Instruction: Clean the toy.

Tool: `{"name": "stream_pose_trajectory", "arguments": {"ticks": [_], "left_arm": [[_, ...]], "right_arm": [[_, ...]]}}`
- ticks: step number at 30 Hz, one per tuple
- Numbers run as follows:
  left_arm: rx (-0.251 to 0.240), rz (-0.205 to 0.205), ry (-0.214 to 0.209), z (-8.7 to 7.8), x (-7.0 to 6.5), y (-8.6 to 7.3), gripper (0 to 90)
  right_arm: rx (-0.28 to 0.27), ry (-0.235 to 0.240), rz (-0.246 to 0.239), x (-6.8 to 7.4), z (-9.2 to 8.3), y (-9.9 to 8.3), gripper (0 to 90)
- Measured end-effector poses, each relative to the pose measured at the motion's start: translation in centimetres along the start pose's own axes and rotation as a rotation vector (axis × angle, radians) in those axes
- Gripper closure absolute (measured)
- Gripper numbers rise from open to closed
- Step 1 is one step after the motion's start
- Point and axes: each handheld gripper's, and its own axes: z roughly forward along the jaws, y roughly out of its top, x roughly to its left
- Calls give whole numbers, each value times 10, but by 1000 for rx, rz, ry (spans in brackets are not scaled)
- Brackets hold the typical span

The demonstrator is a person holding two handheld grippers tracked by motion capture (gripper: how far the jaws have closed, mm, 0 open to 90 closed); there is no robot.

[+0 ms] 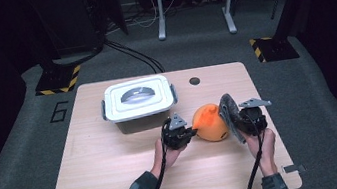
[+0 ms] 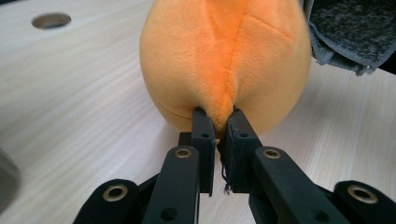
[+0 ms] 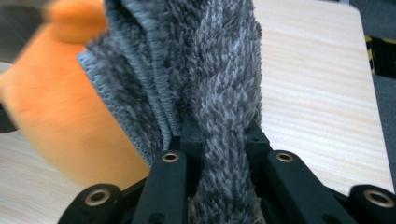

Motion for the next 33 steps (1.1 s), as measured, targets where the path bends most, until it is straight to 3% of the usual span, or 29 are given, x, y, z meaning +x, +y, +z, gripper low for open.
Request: {"name": "stream_pose_trajectory", "arguments": {"ticks": [7, 10, 15, 18, 19, 23, 24, 33], "left_arm": [[-9, 86, 15, -11, -5, 20, 845], [-4, 116, 7, -12, -9, 25, 845], [-10, 145, -11, -8, -17, 27, 843], [3, 164, -12, -6, -20, 27, 843], [4, 166, -6, -5, -20, 26, 843], [7, 167, -11, -4, -19, 25, 843], [2, 161, -13, -3, -20, 25, 843], [-4, 161, -5, -3, -20, 25, 842]], "right_arm": [[-57, 40, -36, 15, -19, 13, 761], [-82, 69, -70, 28, -26, 21, 759], [-81, 121, -128, 52, -27, 28, 757], [-52, 96, -167, 62, -18, 29, 757], [-43, 83, -177, 62, -15, 29, 758], [-23, 77, -131, 55, -9, 28, 761], [-19, 81, -139, 51, -8, 27, 762], [14, 7, -68, 29, -2, 22, 762]]}}
